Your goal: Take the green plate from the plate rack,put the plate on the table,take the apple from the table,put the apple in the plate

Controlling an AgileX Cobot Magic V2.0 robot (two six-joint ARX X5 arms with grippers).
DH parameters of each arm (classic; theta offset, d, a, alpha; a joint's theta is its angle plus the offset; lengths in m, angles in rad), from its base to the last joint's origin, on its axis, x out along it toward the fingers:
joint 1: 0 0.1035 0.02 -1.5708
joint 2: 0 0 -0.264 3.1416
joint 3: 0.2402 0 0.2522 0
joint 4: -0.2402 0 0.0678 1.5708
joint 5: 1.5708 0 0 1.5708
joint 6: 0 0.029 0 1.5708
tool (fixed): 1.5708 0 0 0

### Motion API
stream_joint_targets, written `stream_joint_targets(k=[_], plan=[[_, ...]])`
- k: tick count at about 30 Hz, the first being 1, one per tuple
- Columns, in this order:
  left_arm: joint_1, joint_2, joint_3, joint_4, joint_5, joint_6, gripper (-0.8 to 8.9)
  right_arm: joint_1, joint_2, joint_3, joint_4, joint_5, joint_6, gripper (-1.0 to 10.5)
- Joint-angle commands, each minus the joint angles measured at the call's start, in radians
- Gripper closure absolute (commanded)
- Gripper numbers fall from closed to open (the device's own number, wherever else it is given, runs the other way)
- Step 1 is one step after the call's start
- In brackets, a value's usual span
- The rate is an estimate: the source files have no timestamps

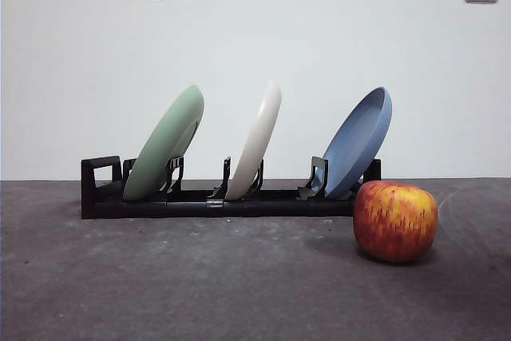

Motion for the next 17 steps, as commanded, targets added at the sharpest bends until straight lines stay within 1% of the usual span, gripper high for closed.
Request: stream_joint_targets(k=[1, 3, 5, 7, 10, 12, 14, 17], plan=[[-0.001, 0.0, 0.014, 0.01, 0.034, -0.152, 8.18, 0.0, 0.0, 0.003, -0.001, -0.006, 0.217, 9.6], [-0.001, 0.0, 0.035, 0.008, 0.089, -0.176, 8.18, 0.0, 0.0, 0.02, -0.001, -0.026, 0.269, 9.6], [-0.001, 0.002, 0.068, 0.006, 0.152, -0.175, 8.19, 0.0, 0.0, 0.051, -0.006, -0.05, 0.294, 9.6], [-0.001, 0.012, 0.115, 0.002, 0.216, -0.176, 8.19, 0.0, 0.007, 0.098, -0.008, -0.075, 0.296, 9.6], [-0.001, 0.045, 0.2, -0.007, 0.283, -0.176, 8.19, 0.0, 0.039, 0.187, -0.008, -0.094, 0.294, 9.6], [-0.001, 0.08, 0.262, -0.01, 0.327, -0.175, 8.19, 0.0, 0.075, 0.255, -0.008, -0.109, 0.28, 9.6], [-0.001, 0.126, 0.328, -0.02, 0.369, -0.174, 8.19, 0.0, 0.123, 0.328, -0.01, -0.137, 0.247, 9.6], [-0.001, 0.214, 0.436, -0.048, 0.425, -0.161, 8.19, 0.0, 0.219, 0.451, -0.02, -0.225, 0.202, 9.6]])
